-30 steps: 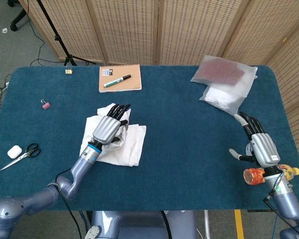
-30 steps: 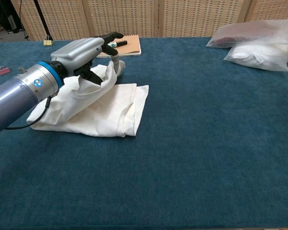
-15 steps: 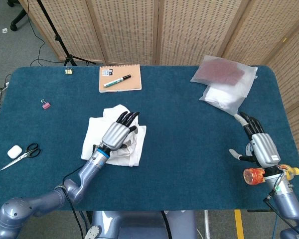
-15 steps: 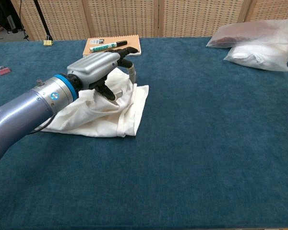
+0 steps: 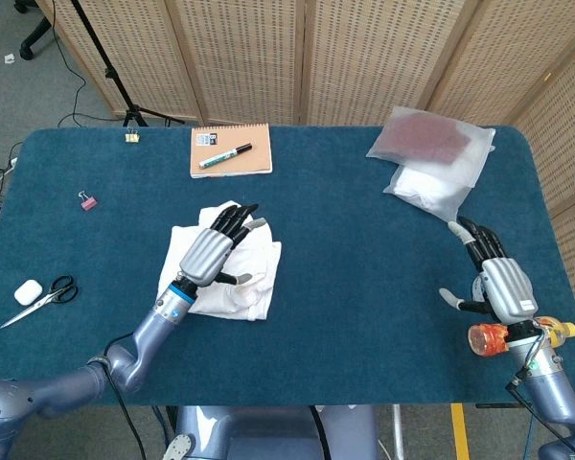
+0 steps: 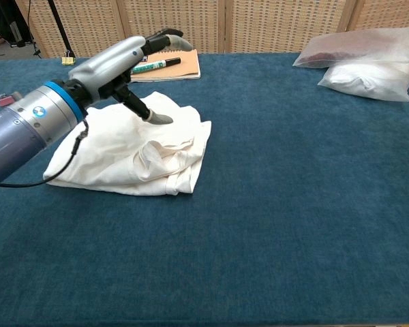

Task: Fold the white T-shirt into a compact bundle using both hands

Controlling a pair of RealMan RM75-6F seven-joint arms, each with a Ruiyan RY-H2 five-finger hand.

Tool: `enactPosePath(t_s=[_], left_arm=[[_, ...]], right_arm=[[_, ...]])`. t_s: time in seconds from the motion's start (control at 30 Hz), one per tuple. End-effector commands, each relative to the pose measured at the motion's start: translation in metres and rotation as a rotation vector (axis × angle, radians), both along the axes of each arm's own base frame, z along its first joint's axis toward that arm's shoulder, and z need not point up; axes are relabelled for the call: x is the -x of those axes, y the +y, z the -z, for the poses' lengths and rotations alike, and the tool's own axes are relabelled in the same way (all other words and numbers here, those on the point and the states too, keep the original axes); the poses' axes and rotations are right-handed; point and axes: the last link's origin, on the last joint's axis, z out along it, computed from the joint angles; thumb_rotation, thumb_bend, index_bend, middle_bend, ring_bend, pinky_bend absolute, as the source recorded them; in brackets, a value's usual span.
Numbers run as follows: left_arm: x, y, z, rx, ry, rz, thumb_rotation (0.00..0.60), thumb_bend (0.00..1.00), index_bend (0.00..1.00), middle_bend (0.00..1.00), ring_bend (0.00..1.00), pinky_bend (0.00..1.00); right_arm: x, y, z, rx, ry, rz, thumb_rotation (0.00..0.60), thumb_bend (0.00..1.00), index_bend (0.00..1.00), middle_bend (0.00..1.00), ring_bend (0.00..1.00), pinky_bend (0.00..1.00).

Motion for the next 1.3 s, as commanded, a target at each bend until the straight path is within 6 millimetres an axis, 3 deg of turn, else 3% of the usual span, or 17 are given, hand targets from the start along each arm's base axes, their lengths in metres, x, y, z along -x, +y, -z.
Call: enactPosePath(t_s=[0.03,0.17,0.37,0.83,1.03,1.17,1.3], left_arm=[[0.012,-0.001,-0.014,-0.014,-0.001,-0.016,0.600,0.00,0.00,0.00,0.00,0.00],[0.034,-0.003,-0.024,-0.016,0.040,-0.052,0.600,0.00,0.00,0.00,0.00,0.00],[0.053,-0.009,-0.016,0.025,0.072,-0.095,0.600,0.00,0.00,0.00,0.00,0.00],[0.022,-0.028,0.034,0.120,0.085,-0.032,0.600,0.00,0.00,0.00,0.00,0.00],[0.017,-0.035,0.051,0.154,0.090,-0.038,0.600,0.00,0.00,0.00,0.00,0.00],[0.017,-0.036,0.052,0.147,0.081,-0.037,0.600,0.00,0.00,0.00,0.00,0.00],[0.014,-0.032,0.033,0.107,0.026,-0.022,0.600,0.00,0.00,0.00,0.00,0.00]], right_arm=[[0.000,0.000,0.001,-0.002,0.002,-0.003,0.600,0.26,0.05,0.00,0.00,0.01],[-0.002,0.001,0.002,-0.004,0.003,-0.009,0.600,0.26,0.05,0.00,0.00,0.01],[-0.002,0.001,0.002,-0.006,0.005,-0.010,0.600,0.26,0.05,0.00,0.00,0.01],[-0.002,0.000,0.001,-0.005,0.001,-0.007,0.600,0.26,0.05,0.00,0.00,0.01],[-0.001,0.000,0.000,-0.003,-0.002,-0.006,0.600,0.26,0.05,0.00,0.00,0.01],[-0.001,0.001,-0.001,-0.002,-0.005,-0.007,0.600,0.26,0.05,0.00,0.00,0.01],[-0.001,0.001,-0.001,-0.001,-0.005,-0.009,0.600,0.26,0.05,0.00,0.00,0.01]])
